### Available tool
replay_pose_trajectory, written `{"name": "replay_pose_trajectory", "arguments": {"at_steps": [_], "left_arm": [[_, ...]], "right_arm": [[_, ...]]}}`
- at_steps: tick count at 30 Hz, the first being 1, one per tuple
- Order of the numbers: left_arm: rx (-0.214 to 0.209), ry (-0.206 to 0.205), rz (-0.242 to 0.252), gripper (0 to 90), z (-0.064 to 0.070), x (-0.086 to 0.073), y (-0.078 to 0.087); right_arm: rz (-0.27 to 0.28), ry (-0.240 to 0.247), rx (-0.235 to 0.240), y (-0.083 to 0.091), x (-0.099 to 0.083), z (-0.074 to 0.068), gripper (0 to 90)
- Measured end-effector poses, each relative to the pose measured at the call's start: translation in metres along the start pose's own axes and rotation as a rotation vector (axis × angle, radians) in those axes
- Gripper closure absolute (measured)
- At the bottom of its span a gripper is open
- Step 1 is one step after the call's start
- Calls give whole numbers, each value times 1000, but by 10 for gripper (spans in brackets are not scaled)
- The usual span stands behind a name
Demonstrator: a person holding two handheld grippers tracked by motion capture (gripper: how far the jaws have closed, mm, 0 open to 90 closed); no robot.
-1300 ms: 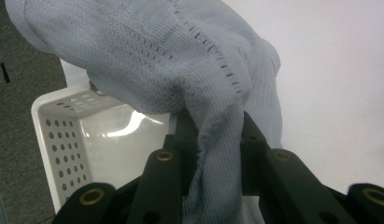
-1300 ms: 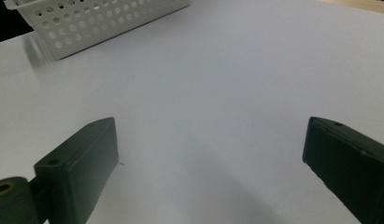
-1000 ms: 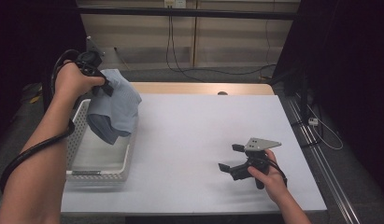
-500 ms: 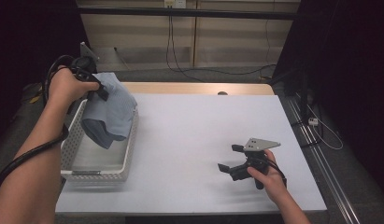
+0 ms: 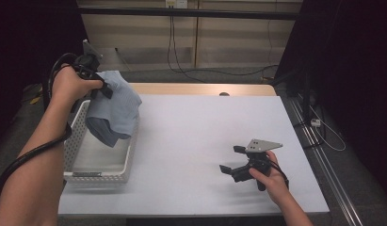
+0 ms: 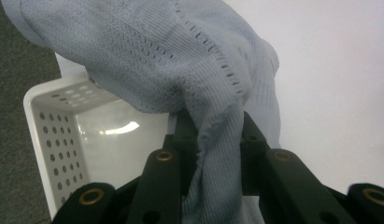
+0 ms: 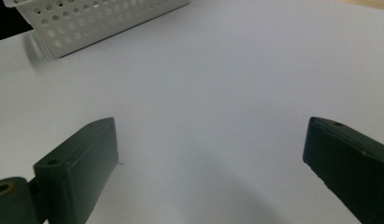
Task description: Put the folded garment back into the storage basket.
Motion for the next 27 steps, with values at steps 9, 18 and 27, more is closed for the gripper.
{"name": "replay_pose_trajectory", "arguments": {"at_steps": [9,18,27], "left_arm": [[-22,-17,4,751,5,5,-16],[-46,13,0,751,-7,-11,-21],[-62,46,-10,751,-16,-26,-21]], "right_arm": [[3,2,-4,1,0,1,30],[1,6,-4,1,0,1,30],[-3,8,0,0,0,-1,29]]}}
Point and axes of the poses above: each handheld gripper's, and its own axes: y roughly backward along the jaws, x roughly out of its top, z roughly to its right, the point moved 3 cm from there along -y, roughly forward along the jaws, and after that the axes turned 2 degrees about -x, right-handed, at the moved point
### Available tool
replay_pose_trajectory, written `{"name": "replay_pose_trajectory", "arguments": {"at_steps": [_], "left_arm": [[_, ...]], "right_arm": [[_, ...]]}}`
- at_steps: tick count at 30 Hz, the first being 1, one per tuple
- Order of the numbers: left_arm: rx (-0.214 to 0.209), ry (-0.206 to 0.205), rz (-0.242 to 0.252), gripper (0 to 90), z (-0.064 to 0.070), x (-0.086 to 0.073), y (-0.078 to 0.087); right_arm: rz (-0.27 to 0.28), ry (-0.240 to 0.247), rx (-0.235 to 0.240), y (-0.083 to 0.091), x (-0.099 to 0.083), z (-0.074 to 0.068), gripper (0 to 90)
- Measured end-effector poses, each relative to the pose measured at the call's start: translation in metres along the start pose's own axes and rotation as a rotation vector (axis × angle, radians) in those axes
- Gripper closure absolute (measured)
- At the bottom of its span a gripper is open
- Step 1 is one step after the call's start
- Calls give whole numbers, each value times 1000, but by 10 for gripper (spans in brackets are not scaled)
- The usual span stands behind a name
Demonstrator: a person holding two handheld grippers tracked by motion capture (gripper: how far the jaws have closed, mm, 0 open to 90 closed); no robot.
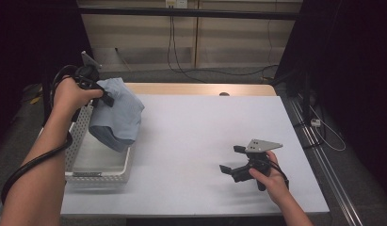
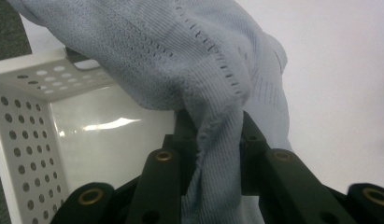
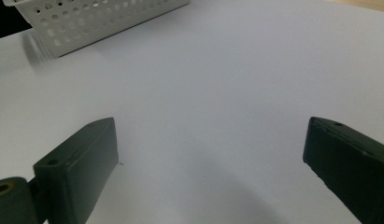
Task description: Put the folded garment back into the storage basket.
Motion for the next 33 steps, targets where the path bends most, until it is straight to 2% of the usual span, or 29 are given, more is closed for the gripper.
{"name": "replay_pose_trajectory", "arguments": {"at_steps": [7,20,23,29,30,33], "left_arm": [[-2,-1,-13,752,-2,-3,4],[-8,1,1,752,-2,-7,18],[-11,1,-23,752,-2,-11,17],[-20,16,-31,752,-7,-20,7],[-16,5,-40,751,-8,-22,7],[-21,13,-28,751,-8,-25,6]], "right_arm": [[-1,1,0,0,0,0,29],[-1,0,1,0,0,-1,29],[-1,1,3,0,0,-1,29],[-3,4,3,0,0,-2,29],[-2,3,4,0,0,-2,28],[1,-1,3,0,0,-1,29]]}}
Point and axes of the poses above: each handheld gripper's, and its own axes: y roughly backward along the jaws, x roughly out of its top, z roughly to its right, the point moved 3 cm from there along -y, roughly forward along the jaws, and after that the axes turned 2 degrees about -x, right-handed, at the moved point
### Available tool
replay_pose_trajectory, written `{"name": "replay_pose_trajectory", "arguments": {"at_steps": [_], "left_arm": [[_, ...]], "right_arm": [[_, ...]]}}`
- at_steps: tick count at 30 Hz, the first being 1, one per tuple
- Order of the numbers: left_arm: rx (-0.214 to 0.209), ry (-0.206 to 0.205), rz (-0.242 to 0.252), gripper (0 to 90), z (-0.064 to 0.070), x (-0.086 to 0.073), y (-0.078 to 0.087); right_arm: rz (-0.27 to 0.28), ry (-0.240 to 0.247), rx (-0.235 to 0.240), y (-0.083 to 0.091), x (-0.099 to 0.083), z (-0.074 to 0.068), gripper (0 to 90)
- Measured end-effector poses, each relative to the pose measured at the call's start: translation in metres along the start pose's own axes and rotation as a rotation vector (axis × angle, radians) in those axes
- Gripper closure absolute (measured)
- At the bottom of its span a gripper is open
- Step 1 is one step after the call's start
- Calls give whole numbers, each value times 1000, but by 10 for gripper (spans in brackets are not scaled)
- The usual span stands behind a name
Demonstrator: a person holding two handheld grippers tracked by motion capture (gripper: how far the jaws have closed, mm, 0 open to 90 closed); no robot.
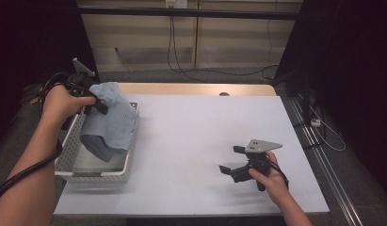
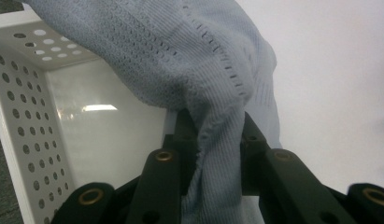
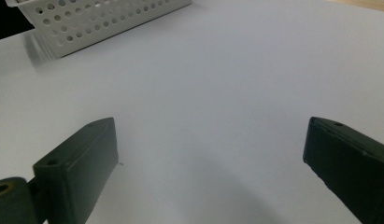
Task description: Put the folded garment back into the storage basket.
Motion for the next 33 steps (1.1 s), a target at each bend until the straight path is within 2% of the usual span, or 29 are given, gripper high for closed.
{"name": "replay_pose_trajectory", "arguments": {"at_steps": [19,25,27,29,33], "left_arm": [[-6,-5,-6,751,-10,-12,1],[-4,10,2,751,-12,-14,-1],[-9,-9,-15,751,-13,-15,-1],[-5,12,10,751,-14,-16,-1],[1,9,1,750,-16,-19,-1]], "right_arm": [[-4,1,3,-1,0,-2,28],[-5,3,3,-1,0,-2,29],[-5,3,2,-1,0,-2,28],[-4,1,2,-1,0,-2,28],[-8,7,3,-2,-1,-2,28]]}}
Point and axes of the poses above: each handheld gripper's, and its own axes: y roughly backward along the jaws, x roughly out of its top, z roughly to its right, the point moved 3 cm from there along -y, roughly forward along the jaws, and after that the axes turned 2 degrees about -x, right-handed, at the moved point
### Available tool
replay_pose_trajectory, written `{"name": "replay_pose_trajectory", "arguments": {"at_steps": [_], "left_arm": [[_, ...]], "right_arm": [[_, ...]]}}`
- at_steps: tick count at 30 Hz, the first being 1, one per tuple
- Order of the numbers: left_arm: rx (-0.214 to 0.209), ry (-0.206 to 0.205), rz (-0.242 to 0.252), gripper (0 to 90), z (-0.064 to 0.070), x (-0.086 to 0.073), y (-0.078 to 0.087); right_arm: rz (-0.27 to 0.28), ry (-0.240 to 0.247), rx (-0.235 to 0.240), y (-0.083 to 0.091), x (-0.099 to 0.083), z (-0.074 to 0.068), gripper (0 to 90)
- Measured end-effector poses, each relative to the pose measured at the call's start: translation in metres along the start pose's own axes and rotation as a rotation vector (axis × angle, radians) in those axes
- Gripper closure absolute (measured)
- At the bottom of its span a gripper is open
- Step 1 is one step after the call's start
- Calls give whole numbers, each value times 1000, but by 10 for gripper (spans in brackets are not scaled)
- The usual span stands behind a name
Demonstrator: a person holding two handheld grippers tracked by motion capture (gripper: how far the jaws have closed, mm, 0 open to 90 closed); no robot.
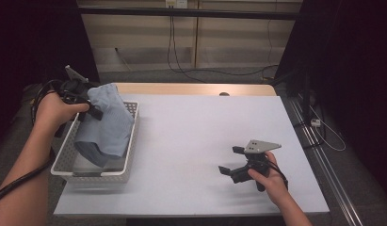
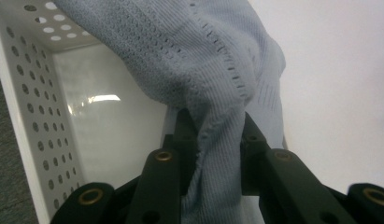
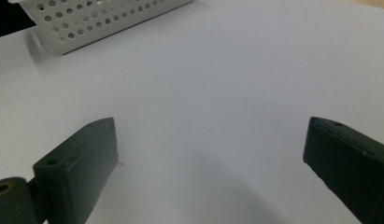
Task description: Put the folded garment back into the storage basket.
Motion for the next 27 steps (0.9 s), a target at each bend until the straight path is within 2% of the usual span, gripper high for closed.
{"name": "replay_pose_trajectory", "arguments": {"at_steps": [5,6,7,18,20,21,27], "left_arm": [[2,0,-2,750,0,-4,-5],[-2,-13,-12,750,-1,-5,-5],[-2,-1,1,750,0,-5,-6],[-19,-9,24,749,1,-13,-7],[-23,-29,3,749,1,-15,-7],[-25,-18,9,749,2,-15,-8],[-27,-19,9,749,3,-19,-12]], "right_arm": [[-6,-1,4,-2,-1,-1,28],[-7,0,5,-2,-1,-1,28],[-4,-1,7,-2,0,-1,28],[-2,3,3,-1,0,-1,28],[-3,3,4,-2,0,-1,28],[-2,3,4,-2,0,-1,28],[-2,1,3,-2,0,-1,28]]}}
Point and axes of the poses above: each handheld gripper's, and its own axes: y roughly backward along the jaws, x roughly out of its top, z roughly to its right, the point moved 3 cm from there along -y, roughly forward along the jaws, and after that the axes turned 2 degrees about -x, right-handed, at the moved point
